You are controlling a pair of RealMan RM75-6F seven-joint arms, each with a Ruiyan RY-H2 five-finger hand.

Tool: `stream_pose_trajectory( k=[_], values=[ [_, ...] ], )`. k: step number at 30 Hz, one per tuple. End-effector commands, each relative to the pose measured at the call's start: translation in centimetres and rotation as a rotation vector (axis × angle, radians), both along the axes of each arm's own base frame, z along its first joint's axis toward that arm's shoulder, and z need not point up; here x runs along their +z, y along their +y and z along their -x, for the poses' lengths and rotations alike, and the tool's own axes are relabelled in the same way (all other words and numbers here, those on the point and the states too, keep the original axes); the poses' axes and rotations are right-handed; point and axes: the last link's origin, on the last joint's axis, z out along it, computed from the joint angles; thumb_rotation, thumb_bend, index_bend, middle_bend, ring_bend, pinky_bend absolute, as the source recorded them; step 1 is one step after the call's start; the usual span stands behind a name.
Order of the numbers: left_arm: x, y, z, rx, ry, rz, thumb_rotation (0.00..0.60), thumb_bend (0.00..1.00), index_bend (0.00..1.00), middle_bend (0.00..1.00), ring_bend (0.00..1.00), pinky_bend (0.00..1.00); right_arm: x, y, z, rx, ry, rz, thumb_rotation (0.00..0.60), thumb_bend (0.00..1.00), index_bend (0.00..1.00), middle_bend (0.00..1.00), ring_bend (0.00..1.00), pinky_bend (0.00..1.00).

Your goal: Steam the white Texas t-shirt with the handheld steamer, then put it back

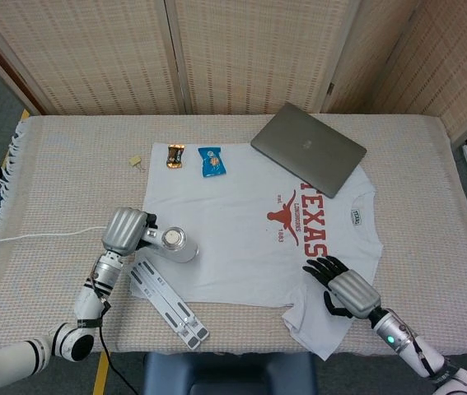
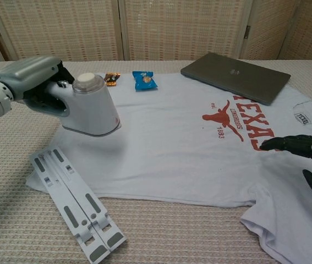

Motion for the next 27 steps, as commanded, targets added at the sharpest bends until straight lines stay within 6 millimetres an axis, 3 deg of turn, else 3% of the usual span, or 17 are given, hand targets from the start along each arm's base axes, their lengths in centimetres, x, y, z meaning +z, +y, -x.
stream_pose_trajectory(
  k=[1, 8, 13, 19, 21, 23, 25, 27],
  values=[
    [3.2, 1.5, 3.5, 0.138, -0.044, -0.122, 0.600, 0.31, 0.86, 0.97, 0.80, 0.73, 2.2, -0.2, -0.2, 0.012, -0.013, 0.077, 0.433, 0.47, 0.00, 0.02, 0.00, 0.00],
    [4.4, 1.8, 10.8, 0.382, -0.006, -0.188, 0.600, 0.29, 0.82, 0.94, 0.78, 0.72, 5.3, 0.1, -0.5, 0.021, -0.031, 0.175, 0.431, 0.23, 0.00, 0.02, 0.00, 0.00],
    [4.1, 1.8, 13.2, 0.458, 0.040, -0.200, 0.600, 0.28, 0.79, 0.91, 0.75, 0.71, 6.1, 0.3, -1.0, 0.029, -0.050, 0.205, 0.435, 0.16, 0.00, 0.02, 0.00, 0.00],
    [3.9, 2.2, 14.3, 0.483, 0.086, -0.236, 0.600, 0.26, 0.73, 0.83, 0.69, 0.70, 6.6, 0.6, -1.2, 0.030, -0.065, 0.225, 0.435, 0.14, 0.00, 0.02, 0.00, 0.00],
    [3.8, 2.3, 14.5, 0.498, 0.090, -0.232, 0.600, 0.23, 0.63, 0.72, 0.59, 0.68, 6.8, 0.6, -1.2, 0.027, -0.068, 0.232, 0.434, 0.13, 0.00, 0.02, 0.00, 0.00],
    [3.7, 2.3, 14.8, 0.514, 0.109, -0.222, 0.600, 0.19, 0.46, 0.53, 0.42, 0.61, 7.1, 0.7, -1.1, 0.022, -0.072, 0.240, 0.432, 0.13, 0.00, 0.02, 0.00, 0.00],
    [3.6, 2.3, 14.9, 0.531, 0.111, -0.207, 0.600, 0.12, 0.22, 0.30, 0.21, 0.45, 7.3, 0.7, -1.0, 0.019, -0.075, 0.247, 0.433, 0.13, 0.00, 0.02, 0.00, 0.00],
    [3.7, 2.2, 14.9, 0.550, 0.094, -0.192, 0.600, 0.03, 0.03, 0.07, 0.03, 0.22, 7.5, 0.8, -1.0, 0.016, -0.077, 0.253, 0.434, 0.13, 0.00, 0.02, 0.00, 0.00]
  ],
)
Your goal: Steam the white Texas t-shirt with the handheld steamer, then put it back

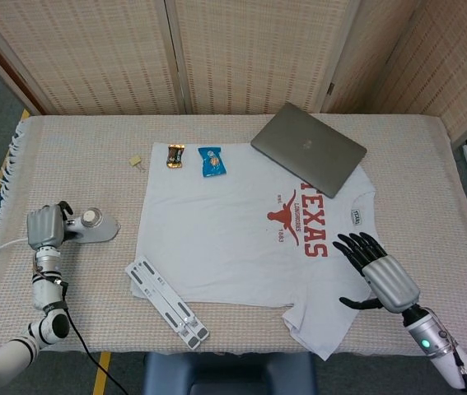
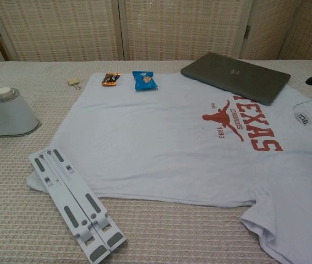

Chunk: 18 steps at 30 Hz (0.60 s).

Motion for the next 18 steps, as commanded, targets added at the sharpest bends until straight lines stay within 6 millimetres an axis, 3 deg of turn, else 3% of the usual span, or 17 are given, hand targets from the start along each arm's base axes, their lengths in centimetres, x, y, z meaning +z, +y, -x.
stream_pose_trajectory(
  k=[1, 2, 6, 13, 16, 18],
  values=[
    [0.3, -0.1, -0.1, 0.024, -0.031, 0.013, 0.600, 0.01, 0.01, 0.03, 0.01, 0.16, 0.2, 0.1, 0.1, -0.003, -0.002, 0.007, 0.433, 0.13, 0.00, 0.02, 0.00, 0.00],
    [0.5, -0.2, -0.3, 0.021, -0.041, 0.013, 0.600, 0.00, 0.00, 0.00, 0.00, 0.10, 0.4, 0.1, 0.1, -0.005, -0.003, 0.011, 0.434, 0.13, 0.00, 0.02, 0.00, 0.00],
    [1.7, -0.8, -1.0, 0.001, -0.059, 0.003, 0.600, 0.00, 0.00, 0.00, 0.00, 0.04, 0.8, 0.0, 0.3, -0.010, -0.005, 0.025, 0.435, 0.13, 0.00, 0.02, 0.00, 0.00],
    [3.7, -2.4, -2.0, -0.007, -0.116, -0.003, 0.600, 0.00, 0.00, 0.01, 0.00, 0.05, 1.9, -0.3, 0.6, -0.032, -0.005, 0.058, 0.434, 0.13, 0.00, 0.02, 0.00, 0.00],
    [4.4, -3.3, -1.9, -0.028, -0.120, -0.011, 0.600, 0.00, 0.02, 0.10, 0.02, 0.08, 2.6, -0.5, 1.0, -0.057, 0.012, 0.079, 0.435, 0.13, 0.00, 0.02, 0.00, 0.00],
    [5.1, -4.0, -1.7, -0.038, -0.127, -0.018, 0.600, 0.00, 0.08, 0.17, 0.08, 0.11, 3.1, -0.6, 1.1, -0.076, 0.017, 0.101, 0.453, 0.13, 0.00, 0.03, 0.00, 0.00]
  ],
)
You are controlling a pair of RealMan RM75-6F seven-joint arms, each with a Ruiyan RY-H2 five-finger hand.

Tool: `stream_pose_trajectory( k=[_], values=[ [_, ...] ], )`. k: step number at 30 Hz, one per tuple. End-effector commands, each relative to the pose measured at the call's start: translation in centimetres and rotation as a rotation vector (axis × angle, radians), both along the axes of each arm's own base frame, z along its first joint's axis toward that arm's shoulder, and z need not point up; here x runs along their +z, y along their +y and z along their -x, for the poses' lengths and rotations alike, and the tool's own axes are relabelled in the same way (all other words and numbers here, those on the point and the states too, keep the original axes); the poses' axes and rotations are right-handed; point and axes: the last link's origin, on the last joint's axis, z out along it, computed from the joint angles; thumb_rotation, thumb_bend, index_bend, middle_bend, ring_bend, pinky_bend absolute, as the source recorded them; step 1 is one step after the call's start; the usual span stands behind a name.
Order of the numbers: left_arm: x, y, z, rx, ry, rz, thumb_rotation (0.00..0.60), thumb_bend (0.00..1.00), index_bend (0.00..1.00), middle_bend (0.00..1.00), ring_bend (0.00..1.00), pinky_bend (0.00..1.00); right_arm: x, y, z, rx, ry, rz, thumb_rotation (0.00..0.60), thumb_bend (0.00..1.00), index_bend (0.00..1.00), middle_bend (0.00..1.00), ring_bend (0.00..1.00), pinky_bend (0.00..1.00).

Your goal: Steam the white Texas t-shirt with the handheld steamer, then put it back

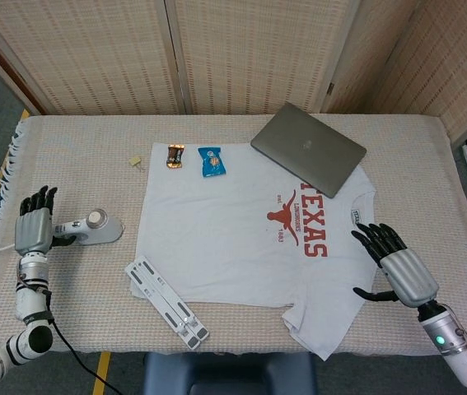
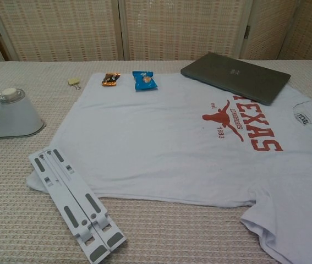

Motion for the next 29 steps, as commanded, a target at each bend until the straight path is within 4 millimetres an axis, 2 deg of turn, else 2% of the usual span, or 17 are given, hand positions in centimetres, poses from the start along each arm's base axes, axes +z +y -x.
stream_pose_trajectory(
  k=[1, 3, 5, 7, 9, 13, 14, 17, 21, 25, 29],
  values=[
    [1.2, -1.5, 0.5, -0.017, -0.012, -0.016, 0.600, 0.01, 0.12, 0.21, 0.12, 0.13, 0.8, -0.1, 0.3, -0.027, 0.014, 0.037, 0.482, 0.13, 0.00, 0.03, 0.00, 0.00],
    [1.9, -2.5, 0.6, -0.030, -0.034, -0.035, 0.600, 0.03, 0.19, 0.27, 0.16, 0.16, 1.4, 0.0, 0.5, -0.044, 0.026, 0.072, 0.562, 0.13, 0.00, 0.07, 0.01, 0.03],
    [2.7, -3.8, 0.8, -0.050, -0.039, -0.055, 0.600, 0.05, 0.26, 0.31, 0.20, 0.18, 2.0, 0.1, 0.7, -0.066, 0.020, 0.102, 0.598, 0.13, 0.00, 0.11, 0.04, 0.11],
    [3.2, -5.0, 0.9, -0.067, -0.039, -0.069, 0.600, 0.07, 0.31, 0.35, 0.24, 0.20, 2.3, 0.3, 0.9, -0.084, 0.005, 0.117, 0.600, 0.13, 0.00, 0.13, 0.07, 0.16],
    [3.8, -6.5, 1.1, -0.094, -0.031, -0.086, 0.600, 0.06, 0.31, 0.35, 0.24, 0.19, 2.6, 0.5, 1.3, -0.099, -0.014, 0.128, 0.600, 0.13, 0.00, 0.13, 0.06, 0.16],
    [4.7, -9.4, 1.3, -0.161, -0.001, -0.096, 0.600, 0.02, 0.26, 0.31, 0.19, 0.18, 3.2, 1.4, 1.9, -0.129, -0.039, 0.137, 0.596, 0.08, 0.00, 0.06, 0.00, 0.02],
    [4.9, -10.3, 1.3, -0.184, 0.016, -0.088, 0.600, 0.01, 0.24, 0.29, 0.18, 0.17, 3.5, 1.6, 2.0, -0.136, -0.046, 0.147, 0.580, 0.06, 0.00, 0.03, 0.00, 0.00],
    [5.8, -12.3, 1.6, -0.209, 0.081, -0.081, 0.600, 0.01, 0.23, 0.27, 0.16, 0.16, 4.4, 2.3, 2.5, -0.160, -0.048, 0.180, 0.550, 0.05, 0.00, 0.02, 0.00, 0.00],
    [7.0, -14.7, 1.7, -0.198, 0.109, -0.062, 0.600, 0.01, 0.23, 0.26, 0.16, 0.15, 5.1, 3.3, 3.1, -0.196, -0.026, 0.207, 0.547, 0.05, 0.00, 0.02, 0.00, 0.00],
    [7.4, -16.5, 1.7, -0.165, 0.070, -0.027, 0.600, 0.01, 0.23, 0.26, 0.15, 0.15, 5.2, 4.1, 3.7, -0.222, -0.014, 0.220, 0.546, 0.05, 0.00, 0.02, 0.00, 0.00],
    [7.2, -17.0, 1.7, -0.143, 0.081, 0.001, 0.600, 0.01, 0.23, 0.26, 0.15, 0.15, 4.8, 4.2, 3.9, -0.227, -0.023, 0.227, 0.546, 0.05, 0.00, 0.02, 0.00, 0.00]
  ],
)
